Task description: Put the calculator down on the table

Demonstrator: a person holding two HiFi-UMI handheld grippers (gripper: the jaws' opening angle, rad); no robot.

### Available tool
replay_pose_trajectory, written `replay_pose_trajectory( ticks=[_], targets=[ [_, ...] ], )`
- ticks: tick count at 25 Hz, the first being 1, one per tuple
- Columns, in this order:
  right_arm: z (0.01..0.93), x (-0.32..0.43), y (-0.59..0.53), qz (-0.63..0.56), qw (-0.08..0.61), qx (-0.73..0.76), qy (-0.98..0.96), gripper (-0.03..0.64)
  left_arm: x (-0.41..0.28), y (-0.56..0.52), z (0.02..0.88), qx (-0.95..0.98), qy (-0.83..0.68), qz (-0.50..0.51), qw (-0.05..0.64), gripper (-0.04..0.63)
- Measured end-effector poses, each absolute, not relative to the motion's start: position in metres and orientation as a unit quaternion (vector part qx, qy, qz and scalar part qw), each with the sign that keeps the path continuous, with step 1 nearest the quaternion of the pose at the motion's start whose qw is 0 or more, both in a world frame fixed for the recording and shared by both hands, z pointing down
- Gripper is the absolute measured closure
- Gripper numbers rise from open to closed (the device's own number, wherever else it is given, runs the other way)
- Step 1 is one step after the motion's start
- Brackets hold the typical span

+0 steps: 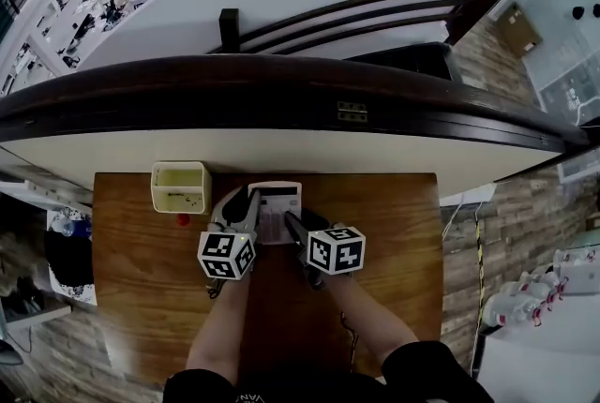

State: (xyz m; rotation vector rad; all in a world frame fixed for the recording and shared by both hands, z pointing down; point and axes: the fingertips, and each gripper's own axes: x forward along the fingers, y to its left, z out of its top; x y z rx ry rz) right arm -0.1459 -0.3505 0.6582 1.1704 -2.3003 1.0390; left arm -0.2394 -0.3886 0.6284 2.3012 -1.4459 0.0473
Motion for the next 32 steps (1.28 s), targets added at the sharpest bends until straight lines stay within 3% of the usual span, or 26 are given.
replay_pose_trajectory(
  ticks=[7,26,30,32],
  targets=[
    [0.658,-0.141,-0.359,0.348,0.172,0.445,-0.807,0.465,-0.243,-0.387,0.632,0.822,-0.532,0.029,0.204,0.482],
    [0.631,-0.125,-0.321,0.336,0.151,0.465,-0.805,0.466,-0.249,-0.348,0.617,0.816,-0.525,0.034,0.240,0.465],
    [0.609,-0.122,-0.305,0.323,0.136,0.464,-0.814,0.504,-0.248,-0.332,0.600,0.821,-0.519,0.040,0.235,0.466],
    [0.599,-0.119,-0.295,0.321,0.127,0.461,-0.817,0.547,-0.244,-0.321,0.590,0.825,-0.513,0.043,0.232,0.500]
  ],
)
